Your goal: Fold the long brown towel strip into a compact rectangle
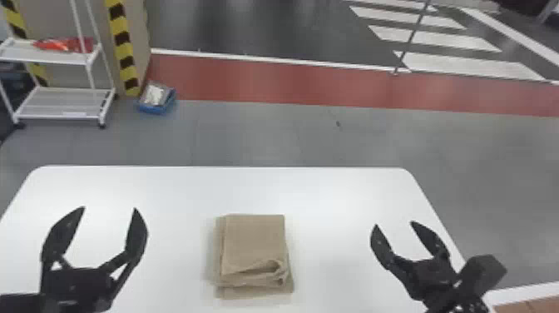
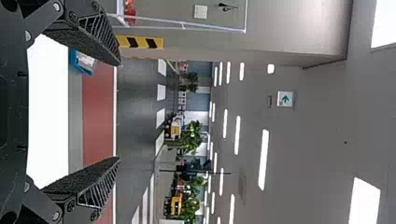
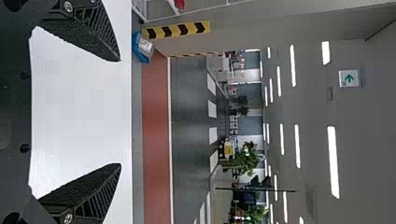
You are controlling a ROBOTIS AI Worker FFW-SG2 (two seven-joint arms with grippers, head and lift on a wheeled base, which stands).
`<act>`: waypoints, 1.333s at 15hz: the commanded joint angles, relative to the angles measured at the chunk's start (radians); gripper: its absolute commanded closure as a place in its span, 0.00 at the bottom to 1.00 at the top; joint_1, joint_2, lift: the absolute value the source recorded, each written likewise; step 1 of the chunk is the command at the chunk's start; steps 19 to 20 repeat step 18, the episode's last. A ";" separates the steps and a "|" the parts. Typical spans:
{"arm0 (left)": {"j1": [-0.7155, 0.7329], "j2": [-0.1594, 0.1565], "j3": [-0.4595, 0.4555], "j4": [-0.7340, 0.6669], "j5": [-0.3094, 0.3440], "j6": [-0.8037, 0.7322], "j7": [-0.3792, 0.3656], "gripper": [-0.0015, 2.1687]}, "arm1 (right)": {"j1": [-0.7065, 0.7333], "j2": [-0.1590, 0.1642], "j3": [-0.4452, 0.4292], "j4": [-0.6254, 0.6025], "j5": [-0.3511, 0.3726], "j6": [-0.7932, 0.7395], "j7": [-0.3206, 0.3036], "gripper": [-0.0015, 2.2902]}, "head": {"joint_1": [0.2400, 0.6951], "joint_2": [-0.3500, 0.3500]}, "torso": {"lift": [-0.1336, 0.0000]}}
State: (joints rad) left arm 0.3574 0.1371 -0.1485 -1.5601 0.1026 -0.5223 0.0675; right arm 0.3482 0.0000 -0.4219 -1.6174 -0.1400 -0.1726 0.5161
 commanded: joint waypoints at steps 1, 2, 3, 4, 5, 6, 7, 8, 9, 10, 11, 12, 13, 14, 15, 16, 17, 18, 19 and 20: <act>0.000 0.003 0.001 0.000 0.002 0.000 0.000 0.09 | 0.002 0.001 0.000 -0.001 -0.001 0.000 0.005 0.04 | 1.00 0.20 | 1.00; 0.000 0.003 0.003 0.000 0.005 0.000 -0.002 0.09 | 0.009 0.001 0.000 -0.007 -0.003 0.003 0.007 0.04 | 1.00 0.20 | 1.00; 0.000 0.004 0.003 0.000 0.005 0.003 -0.006 0.09 | 0.012 0.001 -0.002 -0.015 -0.003 0.037 0.009 0.04 | 1.00 0.21 | 1.00; 0.000 0.004 0.003 0.000 0.005 0.003 -0.009 0.09 | 0.011 0.001 -0.009 -0.018 -0.004 0.086 0.024 0.04 | 1.00 0.21 | 1.00; 0.000 0.003 0.003 0.000 0.005 0.012 -0.015 0.09 | 0.008 0.001 -0.026 -0.019 -0.007 0.126 0.047 0.04 | 1.00 0.21 | 1.00; 0.000 0.001 -0.002 -0.002 0.003 0.019 -0.017 0.09 | 0.008 0.001 -0.032 -0.024 -0.007 0.126 0.061 0.04 | 1.00 0.21 | 1.00; 0.000 0.001 -0.005 -0.006 0.002 0.034 -0.018 0.09 | 0.011 0.001 -0.035 -0.030 -0.007 0.129 0.065 0.04 | 1.00 0.20 | 1.00; 0.000 0.001 -0.006 -0.014 0.002 0.055 -0.018 0.09 | 0.011 0.001 -0.041 -0.035 -0.007 0.147 0.087 0.04 | 1.00 0.20 | 1.00; 0.000 0.001 -0.006 -0.017 0.000 0.068 -0.018 0.09 | 0.011 0.001 -0.048 -0.038 -0.007 0.163 0.090 0.04 | 1.00 0.19 | 1.00; 0.002 0.001 -0.008 -0.018 0.000 0.077 -0.018 0.09 | 0.008 0.001 -0.051 -0.036 -0.007 0.172 0.093 0.04 | 1.00 0.19 | 1.00; 0.002 0.001 -0.008 -0.020 -0.001 0.089 -0.018 0.09 | 0.008 0.001 -0.051 -0.036 -0.007 0.172 0.094 0.04 | 1.00 0.18 | 1.00; 0.002 0.001 -0.008 -0.020 -0.001 0.089 -0.018 0.09 | 0.008 0.001 -0.051 -0.035 -0.007 0.172 0.096 0.04 | 1.00 0.18 | 1.00; 0.002 0.001 -0.008 -0.018 -0.001 0.089 -0.018 0.09 | 0.008 0.001 -0.051 -0.035 -0.007 0.169 0.096 0.04 | 1.00 0.17 | 1.00; 0.002 0.001 -0.008 -0.018 -0.001 0.089 -0.018 0.09 | 0.009 0.001 -0.051 -0.036 -0.007 0.169 0.096 0.04 | 1.00 0.17 | 1.00; 0.003 0.003 -0.010 -0.017 -0.003 0.086 -0.018 0.09 | 0.011 0.001 -0.049 -0.036 -0.007 0.169 0.096 0.04 | 1.00 0.17 | 1.00; 0.003 0.003 -0.010 -0.015 -0.003 0.083 -0.017 0.09 | 0.012 0.001 -0.048 -0.038 -0.007 0.157 0.097 0.04 | 1.00 0.17 | 1.00; 0.003 0.003 -0.008 -0.012 -0.001 0.071 -0.017 0.09 | 0.014 0.001 -0.044 -0.036 -0.007 0.147 0.097 0.04 | 1.00 0.17 | 1.00; 0.003 0.004 -0.006 -0.009 -0.001 0.068 -0.017 0.09 | 0.014 0.001 -0.041 -0.035 -0.004 0.144 0.097 0.04 | 1.00 0.17 | 1.00; 0.003 0.004 -0.006 -0.009 -0.001 0.068 -0.017 0.09 | 0.014 0.001 -0.041 -0.035 -0.004 0.144 0.097 0.04 | 1.00 0.17 | 1.00; 0.003 0.004 -0.006 -0.009 -0.001 0.068 -0.017 0.09 | 0.014 0.001 -0.041 -0.035 -0.004 0.144 0.097 0.04 | 1.00 0.17 | 1.00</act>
